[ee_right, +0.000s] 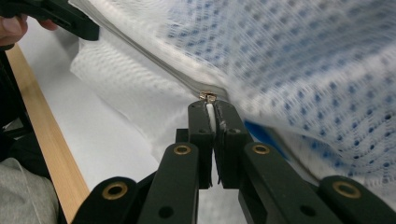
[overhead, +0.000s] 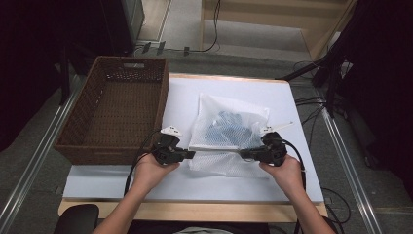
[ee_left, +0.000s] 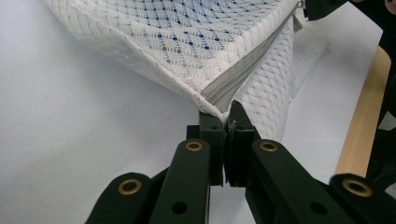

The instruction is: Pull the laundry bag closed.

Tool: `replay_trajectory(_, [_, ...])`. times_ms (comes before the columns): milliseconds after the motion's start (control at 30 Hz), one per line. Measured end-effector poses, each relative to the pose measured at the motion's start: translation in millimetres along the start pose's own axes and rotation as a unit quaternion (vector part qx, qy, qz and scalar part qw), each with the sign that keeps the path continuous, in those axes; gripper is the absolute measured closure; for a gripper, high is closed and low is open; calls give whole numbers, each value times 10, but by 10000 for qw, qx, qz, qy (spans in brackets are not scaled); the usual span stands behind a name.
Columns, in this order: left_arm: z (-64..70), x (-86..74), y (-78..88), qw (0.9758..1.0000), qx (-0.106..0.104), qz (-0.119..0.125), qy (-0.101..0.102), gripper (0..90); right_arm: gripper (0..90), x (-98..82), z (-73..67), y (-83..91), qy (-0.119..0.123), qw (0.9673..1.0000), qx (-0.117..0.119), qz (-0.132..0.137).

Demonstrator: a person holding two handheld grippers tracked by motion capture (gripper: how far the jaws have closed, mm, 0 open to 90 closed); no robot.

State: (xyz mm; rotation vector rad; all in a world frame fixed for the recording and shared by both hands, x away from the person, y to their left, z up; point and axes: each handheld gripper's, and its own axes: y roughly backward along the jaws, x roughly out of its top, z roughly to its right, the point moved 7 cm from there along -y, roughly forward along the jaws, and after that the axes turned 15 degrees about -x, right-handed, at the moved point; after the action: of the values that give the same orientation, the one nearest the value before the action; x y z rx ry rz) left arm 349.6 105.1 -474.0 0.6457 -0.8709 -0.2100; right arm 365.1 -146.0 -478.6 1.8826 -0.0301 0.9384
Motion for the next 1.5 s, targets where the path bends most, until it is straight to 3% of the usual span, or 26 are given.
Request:
replay_trajectory(333, [-29,-51,1,10000,42,-28,53,898,882,-198,324,172,-322,9991,-254,-120])
replay_trajectory(600, [-44,-105,-44,9999,53,-97,120,898,882,-336,602,301,-498,9962,-695,-188])
replay_trajectory(700, [-52,-130,-85,9998,4,-135,171,897,882,-358,668,346,-600,9951,-759,-185])
replay_trajectory(800, [-32,-159,-136,9996,-66,-182,194,897,882,-350,684,364,-583,9936,-940,-205])
replay_trajectory(867, [-18,-181,-174,9993,-209,-158,273,897,882,-353,699,385,-637,9935,-924,-177])
replay_trajectory(1000, [18,-234,-294,9989,-228,-374,179,895,882,-358,735,434,-677,9912,-1120,-188])
replay_trajectory(1133, [-58,-280,-309,9990,-53,-412,161,888,880,-364,715,435,-656,9929,-980,-155])
replay_trajectory(1300, [-75,-296,-325,9993,-49,-367,101,873,872,-377,665,371,-519,9943,-916,-145])
replay_trajectory(1400, [-65,-284,-312,9994,-48,-340,104,800,865,-382,670,386,-447,9953,-862,-57])
replay_trajectory(1500, [-42,-239,-275,9997,-88,-206,96,680,769,-355,667,412,-396,9955,-853,139])
